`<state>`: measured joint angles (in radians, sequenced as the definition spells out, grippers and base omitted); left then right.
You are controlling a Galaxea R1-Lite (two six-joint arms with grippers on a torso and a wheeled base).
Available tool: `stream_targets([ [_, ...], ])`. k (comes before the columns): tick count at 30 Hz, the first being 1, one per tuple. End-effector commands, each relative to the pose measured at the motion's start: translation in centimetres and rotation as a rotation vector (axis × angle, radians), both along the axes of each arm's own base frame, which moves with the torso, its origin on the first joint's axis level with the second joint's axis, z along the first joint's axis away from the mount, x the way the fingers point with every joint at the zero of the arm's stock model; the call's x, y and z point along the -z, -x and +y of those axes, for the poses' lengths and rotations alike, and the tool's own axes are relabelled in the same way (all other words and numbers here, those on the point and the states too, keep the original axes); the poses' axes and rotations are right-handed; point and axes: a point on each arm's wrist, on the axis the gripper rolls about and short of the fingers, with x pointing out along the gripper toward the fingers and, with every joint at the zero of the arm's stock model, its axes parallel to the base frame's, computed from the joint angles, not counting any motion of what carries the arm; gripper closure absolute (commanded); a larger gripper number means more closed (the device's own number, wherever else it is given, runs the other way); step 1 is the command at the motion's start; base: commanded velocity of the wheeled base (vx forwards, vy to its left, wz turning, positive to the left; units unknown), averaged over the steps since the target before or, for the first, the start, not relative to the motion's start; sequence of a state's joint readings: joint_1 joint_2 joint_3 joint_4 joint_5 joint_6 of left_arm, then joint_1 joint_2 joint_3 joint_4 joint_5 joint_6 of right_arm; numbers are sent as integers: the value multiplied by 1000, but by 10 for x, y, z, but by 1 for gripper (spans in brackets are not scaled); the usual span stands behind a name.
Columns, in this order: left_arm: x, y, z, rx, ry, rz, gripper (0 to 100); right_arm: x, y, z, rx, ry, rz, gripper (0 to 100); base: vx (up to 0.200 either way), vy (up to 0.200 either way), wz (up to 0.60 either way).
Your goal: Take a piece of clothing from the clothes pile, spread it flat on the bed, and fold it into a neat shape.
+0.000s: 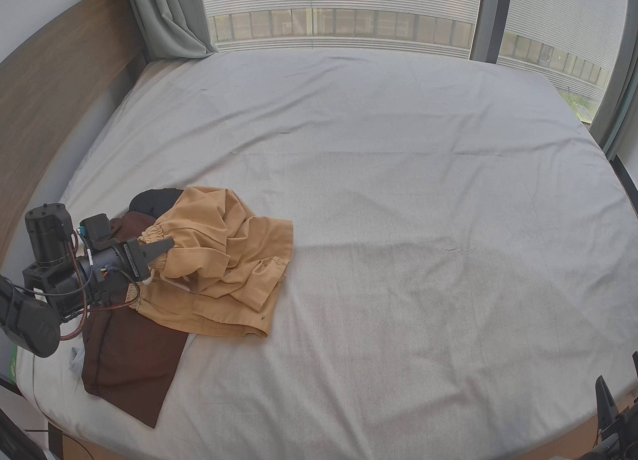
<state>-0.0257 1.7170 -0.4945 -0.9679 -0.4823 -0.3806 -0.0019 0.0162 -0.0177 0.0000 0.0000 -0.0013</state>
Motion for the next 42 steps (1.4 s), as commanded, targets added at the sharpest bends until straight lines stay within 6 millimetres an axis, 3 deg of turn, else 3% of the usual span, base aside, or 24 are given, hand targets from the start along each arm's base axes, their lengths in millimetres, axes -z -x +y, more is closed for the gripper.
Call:
stream_targets([
  [1,-11,13,3,-9,1,-42,100,5,-1,0,0,0,12,0,0,0,0],
  [7,-24,29,2,-6,8,-88,100,5,-1,0,0,0,14,0,0,0,0],
  [18,-40,79,1,-28,156,-89,100,5,-1,0,0,-1,14,0,0,0,0],
  [29,-48,111,-9,33,249,-105,100,5,-1,0,0,-1,12,0,0,0,0],
  [42,-66,132,-28,93,421,-107,100,5,-1,0,0,-1,12,0,0,0,0],
])
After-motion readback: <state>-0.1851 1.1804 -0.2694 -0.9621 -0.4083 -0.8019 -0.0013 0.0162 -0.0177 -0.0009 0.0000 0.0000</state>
